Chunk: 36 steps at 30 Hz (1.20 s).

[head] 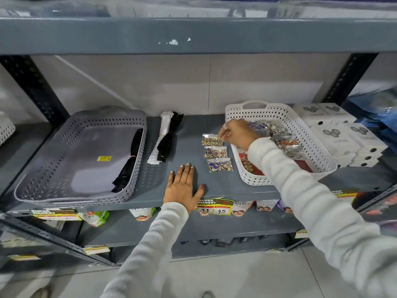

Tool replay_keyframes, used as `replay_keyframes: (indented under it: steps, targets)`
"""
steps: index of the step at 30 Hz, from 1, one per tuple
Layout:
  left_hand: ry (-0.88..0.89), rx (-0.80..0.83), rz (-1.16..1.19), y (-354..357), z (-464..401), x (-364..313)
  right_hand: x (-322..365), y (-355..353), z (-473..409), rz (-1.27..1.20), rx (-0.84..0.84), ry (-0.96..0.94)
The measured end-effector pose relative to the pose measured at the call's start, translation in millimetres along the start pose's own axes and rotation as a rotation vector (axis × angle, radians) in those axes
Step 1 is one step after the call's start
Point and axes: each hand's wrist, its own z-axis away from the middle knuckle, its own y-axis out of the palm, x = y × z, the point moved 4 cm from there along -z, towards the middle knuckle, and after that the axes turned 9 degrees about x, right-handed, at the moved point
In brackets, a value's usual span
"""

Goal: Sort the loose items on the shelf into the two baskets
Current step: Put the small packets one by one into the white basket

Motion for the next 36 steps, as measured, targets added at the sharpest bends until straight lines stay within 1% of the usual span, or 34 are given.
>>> replay_keyframes:
  steps: [2, 5, 8, 10, 12, 15, 19, 21, 23, 24, 26, 28, 31, 34, 36]
  targets:
    - [-0.001, -0.001, 0.005, 0, 0, 0, 9, 19, 2, 0.091, 0.104, 0.012]
    - [-0.005, -0.006, 0.016, -2, 1, -1, 7, 46, 7, 0.246, 0.228, 0.106]
    - [-0.012, -0.009, 0.021, -1, 2, 0, 9, 62, 15, 0.395, 0.268, 0.117]
    - [-0.02, -0.018, 0.01, -2, 2, 0, 11, 64, 18, 0.446, 0.24, 0.09]
    - [-0.022, -0.029, 0.007, -2, 1, 0, 10, 64, 18, 0.431, 0.231, 0.09]
    - [-0.019, -0.045, 0.015, -1, 1, -1, 11, 52, 18, 0.267, 0.188, 0.074]
    - [-0.015, -0.043, 0.019, -2, 3, -1, 11, 0, 27, 0.003, -0.009, 0.027]
    - [-0.014, -0.037, 0.019, -2, 3, -1, 5, -31, 38, -0.076, -0.109, 0.03]
    - [-0.008, -0.037, 0.022, -2, 3, -2, -12, -55, 45, -0.047, -0.175, 0.091]
    - [-0.005, -0.038, 0.027, -3, 4, -2, -22, -61, 47, 0.002, -0.178, 0.142]
    - [0.001, -0.033, 0.028, -2, 4, -2, -42, -61, 49, 0.116, -0.097, 0.251]
    - [0.004, -0.038, 0.029, -2, 3, -2, -58, -45, 50, 0.193, 0.053, 0.338]
    - [-0.001, -0.036, 0.014, -2, 3, -2, -72, -12, 50, 0.264, 0.248, 0.398]
    - [-0.011, -0.032, 0.015, -2, 3, -1, -75, 6, 43, 0.222, 0.311, 0.359]
    - [-0.013, -0.038, 0.025, -2, 4, -2, -74, 8, 39, 0.159, 0.304, 0.334]
